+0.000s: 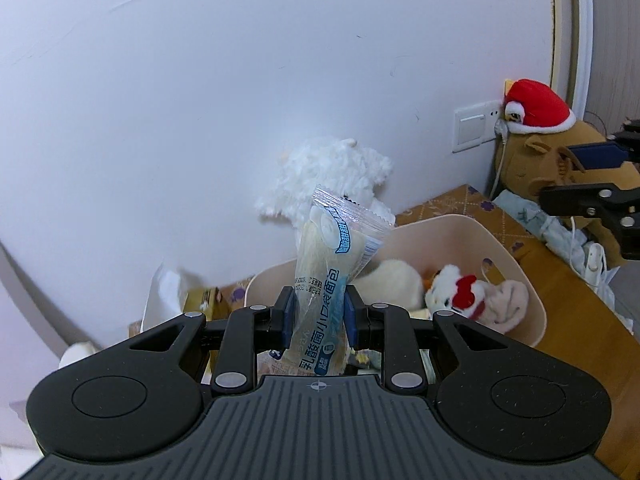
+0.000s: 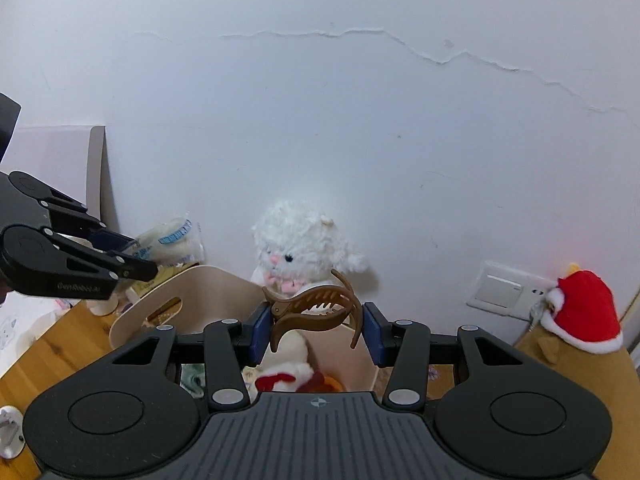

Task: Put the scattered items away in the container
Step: 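Lift the swab pack and claw clip and carry both over the basket, then open both grippers to drop the swab pack and claw clip into the basket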

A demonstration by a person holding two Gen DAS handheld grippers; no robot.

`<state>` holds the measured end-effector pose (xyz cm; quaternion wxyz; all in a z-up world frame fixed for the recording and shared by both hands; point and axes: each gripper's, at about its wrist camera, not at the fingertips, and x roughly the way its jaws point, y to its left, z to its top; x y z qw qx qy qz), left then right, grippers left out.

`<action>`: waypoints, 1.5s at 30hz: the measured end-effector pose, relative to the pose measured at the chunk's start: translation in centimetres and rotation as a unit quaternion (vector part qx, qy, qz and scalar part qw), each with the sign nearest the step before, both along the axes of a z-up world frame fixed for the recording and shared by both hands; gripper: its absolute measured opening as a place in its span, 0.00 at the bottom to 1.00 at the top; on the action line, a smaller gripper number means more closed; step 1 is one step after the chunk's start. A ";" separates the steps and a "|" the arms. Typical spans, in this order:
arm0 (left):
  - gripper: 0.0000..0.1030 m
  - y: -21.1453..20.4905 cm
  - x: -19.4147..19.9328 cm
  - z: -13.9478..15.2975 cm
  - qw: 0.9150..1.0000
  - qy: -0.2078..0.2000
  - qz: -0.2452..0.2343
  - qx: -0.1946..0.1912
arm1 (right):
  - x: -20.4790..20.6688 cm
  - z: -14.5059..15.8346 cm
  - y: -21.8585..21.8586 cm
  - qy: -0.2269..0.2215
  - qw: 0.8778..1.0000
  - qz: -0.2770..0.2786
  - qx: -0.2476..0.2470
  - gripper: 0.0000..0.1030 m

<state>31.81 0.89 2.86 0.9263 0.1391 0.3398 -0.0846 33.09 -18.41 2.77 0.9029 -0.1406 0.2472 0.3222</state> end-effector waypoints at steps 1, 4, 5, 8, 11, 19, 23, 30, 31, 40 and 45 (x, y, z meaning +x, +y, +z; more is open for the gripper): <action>0.25 -0.2 0.4 -0.1 1.000 0.001 -0.002 0.002 | 0.5 -0.3 0.4 0.003 1.000 0.000 -0.001 0.44; 0.25 -0.7 1.8 -0.9 1.000 0.010 -0.007 0.009 | 1.8 -1.2 1.6 0.016 1.000 0.002 -0.005 0.44; 0.25 -0.9 2.2 -1.2 1.000 0.015 -0.007 0.011 | 2.2 -1.6 2.0 0.021 1.000 0.003 -0.007 0.44; 0.25 -1.4 3.5 -2.7 0.999 0.034 -0.009 0.015 | 3.1 -2.9 3.0 0.034 0.999 0.005 -0.017 0.44; 0.25 -2.1 4.1 -4.4 0.999 0.033 -0.012 0.037 | 4.1 -4.2 3.4 0.047 0.999 -0.002 -0.015 0.44; 0.25 -2.0 6.3 -8.5 0.996 0.083 0.018 0.039 | 6.5 -8.2 4.8 0.100 0.994 -0.022 -0.042 0.44; 0.25 -1.9 6.8 -10.0 0.993 0.108 0.032 0.045 | 6.9 -9.2 5.5 0.111 0.992 -0.022 -0.061 0.44; 0.26 -1.0 7.6 -11.7 0.988 0.142 0.054 0.036 | 7.1 -10.4 6.5 0.130 0.987 -0.017 -0.091 0.44; 0.26 -1.0 7.6 -11.8 0.987 0.144 0.054 0.035 | 7.2 -10.5 6.6 0.135 0.986 -0.017 -0.093 0.43; 0.55 -1.5 7.1 -11.0 0.988 0.144 0.046 0.029 | 6.8 -10.1 7.0 0.135 0.985 -0.019 -0.109 0.67; 0.66 -1.4 6.8 -10.1 0.990 0.126 0.055 0.038 | 6.1 -9.1 6.4 0.126 0.987 -0.035 -0.088 0.90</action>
